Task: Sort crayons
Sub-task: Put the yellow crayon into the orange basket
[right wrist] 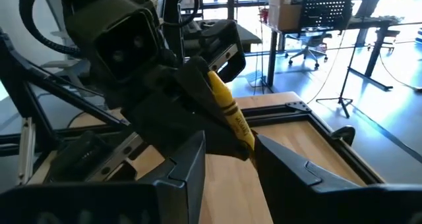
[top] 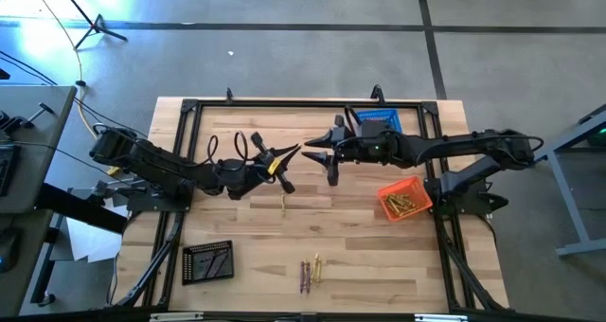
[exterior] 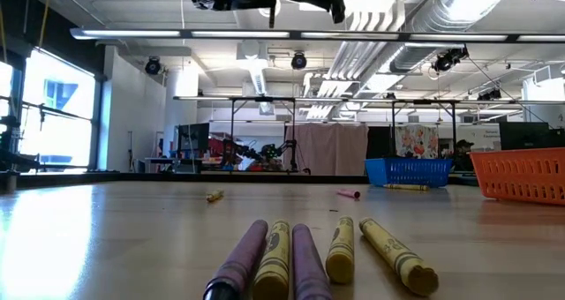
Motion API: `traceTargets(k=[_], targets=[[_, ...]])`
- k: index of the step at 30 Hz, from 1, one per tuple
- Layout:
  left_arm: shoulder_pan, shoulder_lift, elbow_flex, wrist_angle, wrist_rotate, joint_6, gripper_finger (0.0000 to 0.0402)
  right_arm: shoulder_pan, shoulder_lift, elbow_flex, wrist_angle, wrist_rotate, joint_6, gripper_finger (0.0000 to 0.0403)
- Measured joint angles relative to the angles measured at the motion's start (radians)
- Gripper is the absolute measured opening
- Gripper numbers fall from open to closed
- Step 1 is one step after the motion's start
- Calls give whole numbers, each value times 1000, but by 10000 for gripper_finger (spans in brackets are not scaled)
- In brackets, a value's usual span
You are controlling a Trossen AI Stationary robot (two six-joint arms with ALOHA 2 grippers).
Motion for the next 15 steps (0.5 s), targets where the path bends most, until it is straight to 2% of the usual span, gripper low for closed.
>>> traceTargets(k=[15], targets=[[0,0,0,2,100,-30,0,6,34,0,73,-17,0,119]])
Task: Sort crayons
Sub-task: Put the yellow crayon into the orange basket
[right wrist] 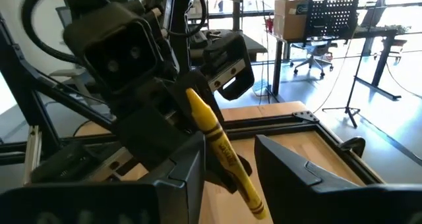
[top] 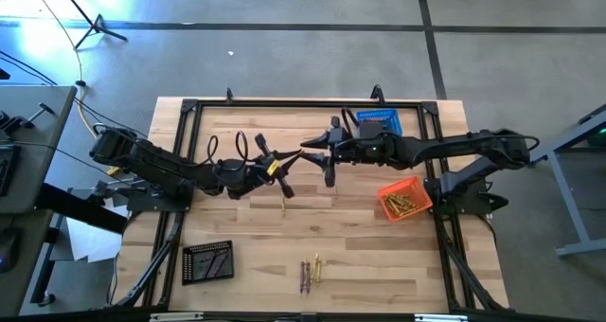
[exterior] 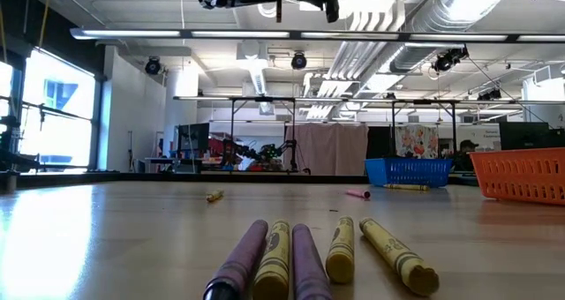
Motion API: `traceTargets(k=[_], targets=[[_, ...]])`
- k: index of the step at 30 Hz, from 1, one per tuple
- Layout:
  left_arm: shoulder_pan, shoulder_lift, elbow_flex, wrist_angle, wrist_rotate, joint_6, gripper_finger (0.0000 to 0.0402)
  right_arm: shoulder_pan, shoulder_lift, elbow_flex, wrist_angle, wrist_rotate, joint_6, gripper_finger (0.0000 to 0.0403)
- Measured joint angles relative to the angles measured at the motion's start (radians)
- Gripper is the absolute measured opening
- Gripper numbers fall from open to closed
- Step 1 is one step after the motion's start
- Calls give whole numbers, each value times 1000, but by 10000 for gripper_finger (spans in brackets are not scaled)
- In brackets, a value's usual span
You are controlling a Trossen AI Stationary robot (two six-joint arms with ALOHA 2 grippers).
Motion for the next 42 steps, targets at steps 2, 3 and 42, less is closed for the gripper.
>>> traceTargets(k=[2,3,42], targets=[[0,0,0,3,5,0,0,0,16,0,17,-2,0,119],[0,0,0,2,7,0,0,0,23,0,29,-3,0,119],[3,1,1,-463,-379,-275,67,29,-173,2,-1524,159,760,12]])
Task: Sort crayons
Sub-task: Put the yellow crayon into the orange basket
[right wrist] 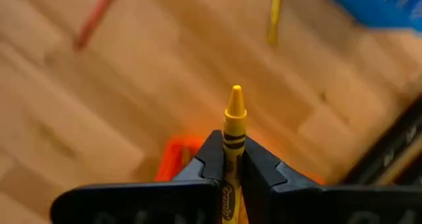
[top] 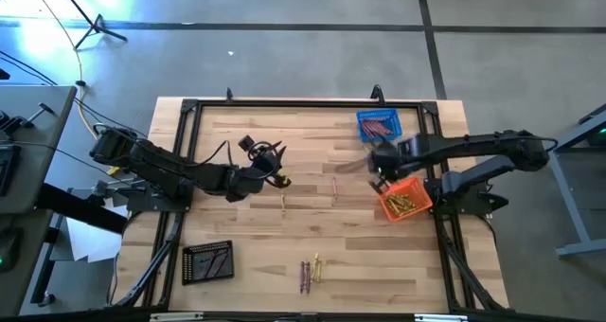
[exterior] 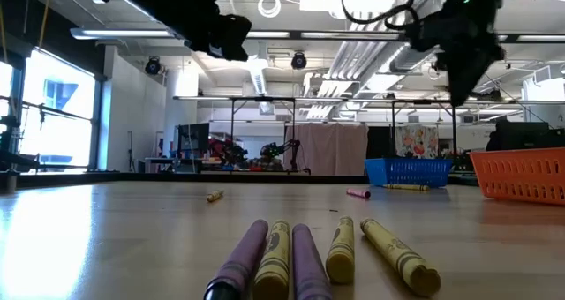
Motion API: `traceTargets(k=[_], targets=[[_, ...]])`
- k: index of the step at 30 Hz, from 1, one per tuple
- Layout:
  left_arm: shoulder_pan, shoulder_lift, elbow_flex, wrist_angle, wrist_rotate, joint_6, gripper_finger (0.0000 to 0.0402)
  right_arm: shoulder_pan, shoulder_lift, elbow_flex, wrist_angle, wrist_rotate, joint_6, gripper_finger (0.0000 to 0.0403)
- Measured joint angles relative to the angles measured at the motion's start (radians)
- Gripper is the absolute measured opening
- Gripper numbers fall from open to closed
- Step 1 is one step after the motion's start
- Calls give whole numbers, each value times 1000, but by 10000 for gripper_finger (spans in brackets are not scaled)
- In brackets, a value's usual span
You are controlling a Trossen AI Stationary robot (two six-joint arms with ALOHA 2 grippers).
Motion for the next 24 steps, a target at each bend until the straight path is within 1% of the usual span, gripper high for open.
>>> traceTargets(k=[3,5,7,11,13,15,17,21,23,24], targets=[[6,0,0,-4,1,-13,67,61,4,-1,-64,-16,86,12],[6,0,0,-5,2,-12,67,93,5,-25,-56,-15,134,12],[6,0,0,-5,2,-12,66,118,5,-83,-26,-29,187,12],[5,0,0,-6,3,-11,67,152,7,-222,79,-116,259,12],[5,0,0,-7,3,-11,66,161,6,-265,117,-122,291,14],[5,0,0,-7,3,-11,65,167,6,-277,128,-110,301,30],[5,0,0,-7,3,-11,65,169,6,-270,115,-99,301,58],[5,0,0,-7,3,-11,65,166,6,-194,37,-83,271,108],[6,0,0,-7,3,-11,65,166,6,-149,-7,-41,270,123],[7,0,0,-7,3,-11,65,166,5,-132,-10,1,267,128]])
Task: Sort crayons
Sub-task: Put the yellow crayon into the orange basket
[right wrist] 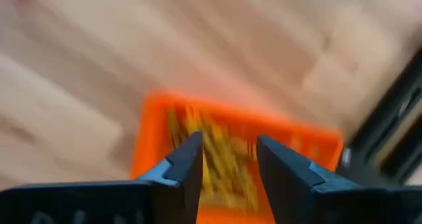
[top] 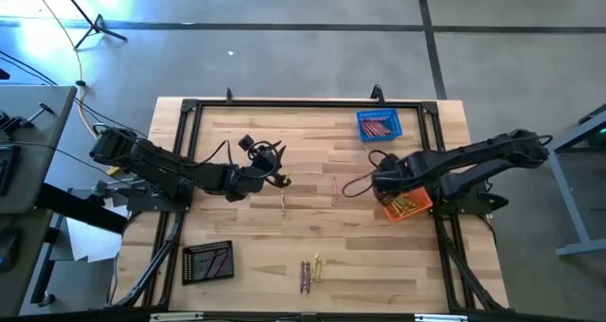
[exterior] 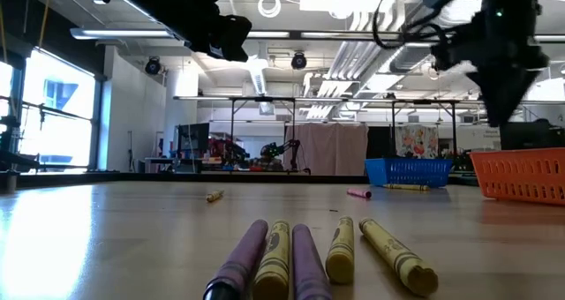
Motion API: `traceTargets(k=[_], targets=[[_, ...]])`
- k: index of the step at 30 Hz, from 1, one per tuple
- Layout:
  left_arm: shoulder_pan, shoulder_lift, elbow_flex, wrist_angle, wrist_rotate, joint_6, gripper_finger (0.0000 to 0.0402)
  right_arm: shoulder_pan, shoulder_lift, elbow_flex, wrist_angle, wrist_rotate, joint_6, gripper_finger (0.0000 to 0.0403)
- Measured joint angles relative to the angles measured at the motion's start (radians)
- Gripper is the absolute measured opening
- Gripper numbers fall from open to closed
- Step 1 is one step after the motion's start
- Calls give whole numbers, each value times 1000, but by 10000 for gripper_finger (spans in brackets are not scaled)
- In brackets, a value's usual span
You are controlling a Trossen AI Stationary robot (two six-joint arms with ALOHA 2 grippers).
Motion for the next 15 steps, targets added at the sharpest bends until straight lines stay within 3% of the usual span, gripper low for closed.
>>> traceTargets(k=[3,5,10,15], targets=[[10,0,0,0,0,0,65,-14,0,29,56,152,-45,132],[18,0,0,0,0,0,65,-47,0,8,161,195,-116,131],[24,0,0,0,0,0,65,-211,19,-81,419,183,-320,125],[24,0,0,-2,0,0,64,-381,64,-123,520,138,-438,123]])
